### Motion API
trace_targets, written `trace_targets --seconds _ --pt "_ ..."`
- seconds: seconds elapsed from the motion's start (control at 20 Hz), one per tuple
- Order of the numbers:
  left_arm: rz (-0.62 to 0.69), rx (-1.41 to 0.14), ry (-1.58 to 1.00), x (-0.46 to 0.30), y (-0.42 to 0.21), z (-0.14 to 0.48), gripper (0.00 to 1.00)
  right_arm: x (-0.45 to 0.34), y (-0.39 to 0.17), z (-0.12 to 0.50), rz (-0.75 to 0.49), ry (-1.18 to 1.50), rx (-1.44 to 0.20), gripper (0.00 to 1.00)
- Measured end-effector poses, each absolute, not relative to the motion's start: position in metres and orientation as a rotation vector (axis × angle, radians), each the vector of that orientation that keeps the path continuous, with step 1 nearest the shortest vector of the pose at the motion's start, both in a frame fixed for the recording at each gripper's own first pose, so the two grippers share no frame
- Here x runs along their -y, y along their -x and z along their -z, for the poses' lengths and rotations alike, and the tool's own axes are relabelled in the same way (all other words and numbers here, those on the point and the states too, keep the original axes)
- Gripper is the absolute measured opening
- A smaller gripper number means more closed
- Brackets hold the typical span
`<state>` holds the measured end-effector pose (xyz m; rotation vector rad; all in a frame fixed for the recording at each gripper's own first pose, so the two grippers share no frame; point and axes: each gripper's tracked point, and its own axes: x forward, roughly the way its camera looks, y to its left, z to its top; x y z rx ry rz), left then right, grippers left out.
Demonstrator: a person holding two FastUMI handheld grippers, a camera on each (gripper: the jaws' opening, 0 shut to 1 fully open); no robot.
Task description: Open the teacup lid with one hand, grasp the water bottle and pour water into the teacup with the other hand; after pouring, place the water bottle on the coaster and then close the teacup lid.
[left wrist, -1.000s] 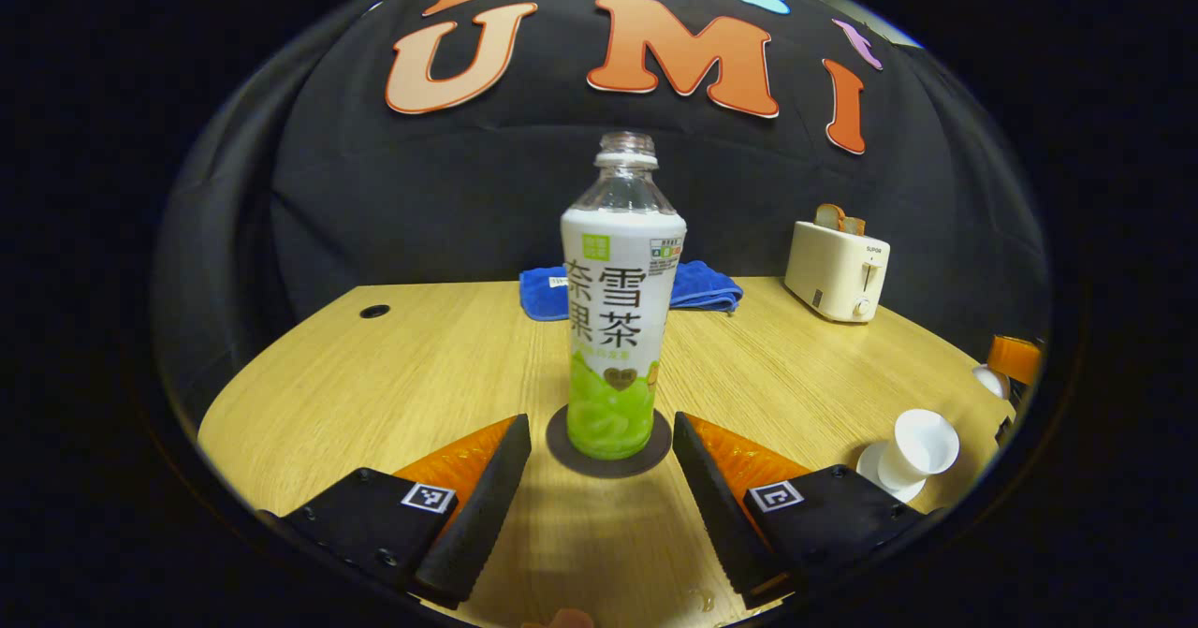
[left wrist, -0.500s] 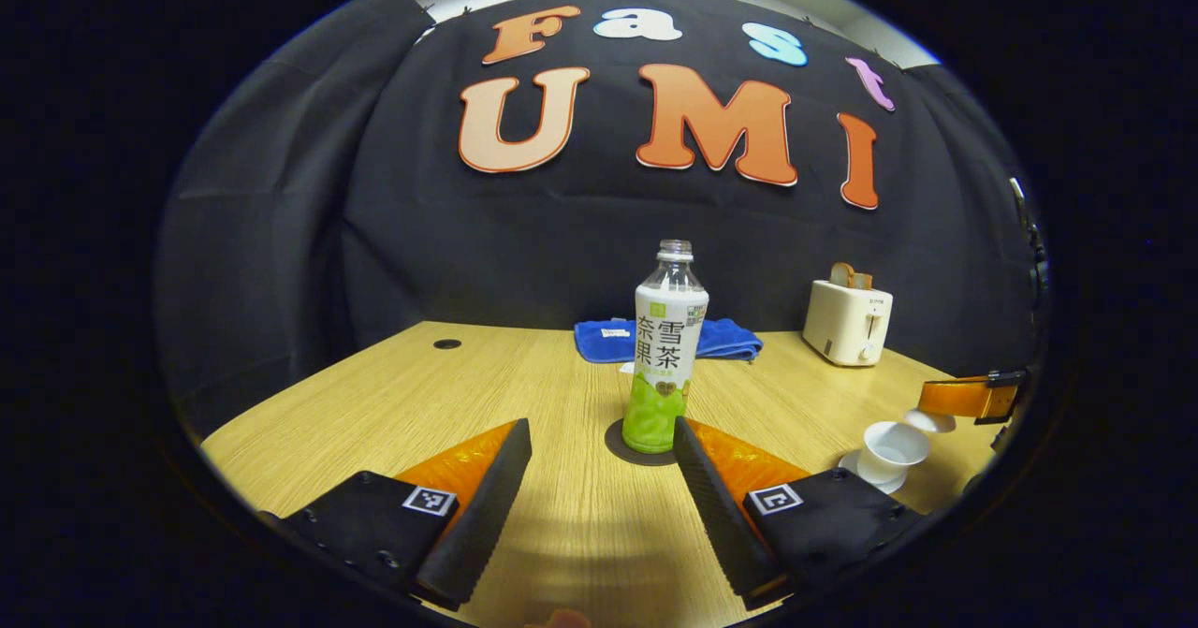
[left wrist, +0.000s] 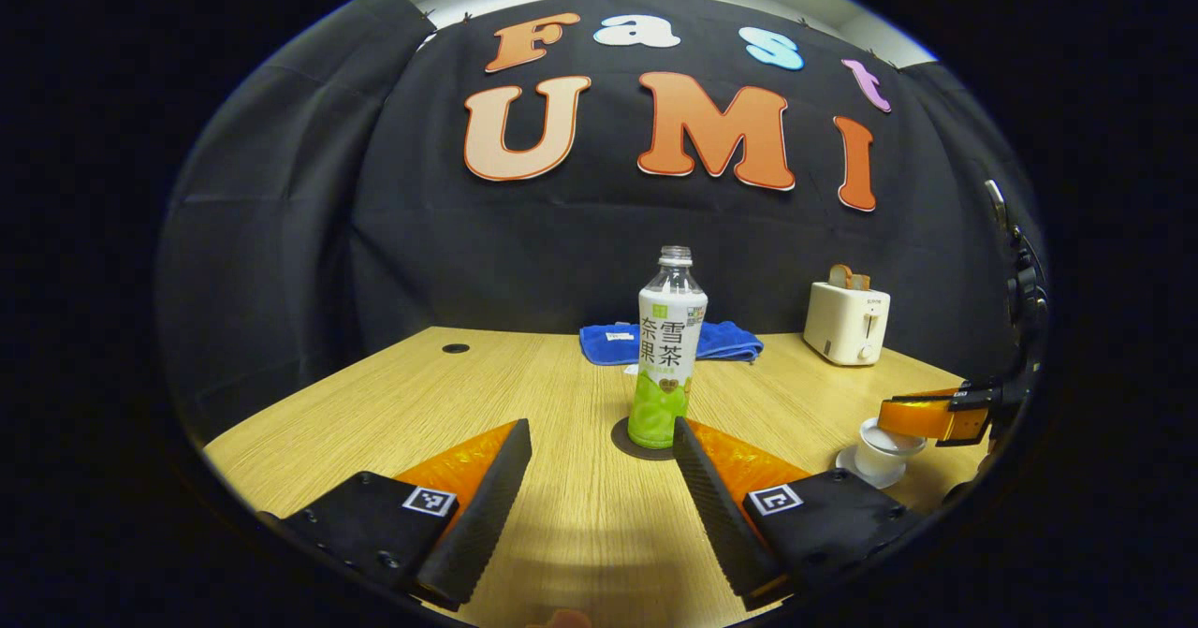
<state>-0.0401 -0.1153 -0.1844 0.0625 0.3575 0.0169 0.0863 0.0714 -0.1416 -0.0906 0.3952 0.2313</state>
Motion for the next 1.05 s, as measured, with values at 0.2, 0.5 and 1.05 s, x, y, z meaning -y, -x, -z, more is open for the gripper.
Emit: trace_targets --seconds 0.2,0.5,1.05 --pt "-0.021 -0.36 -0.062 0.115 0.042 0.181 0.98 -0.07 -0.085 0.138 -0.234 0.081 -0.396 0.3" --pt "-0.021 -0.336 -0.087 0.117 0.046 0.159 0.98 -0.056 -0.064 0.106 -0.203 0.14 -0.336 0.71" --pt "0.01 -0.266 -0.068 0.127 0.05 0.12 0.95 -0.036 -0.036 0.049 -0.158 0.148 -0.207 0.97"
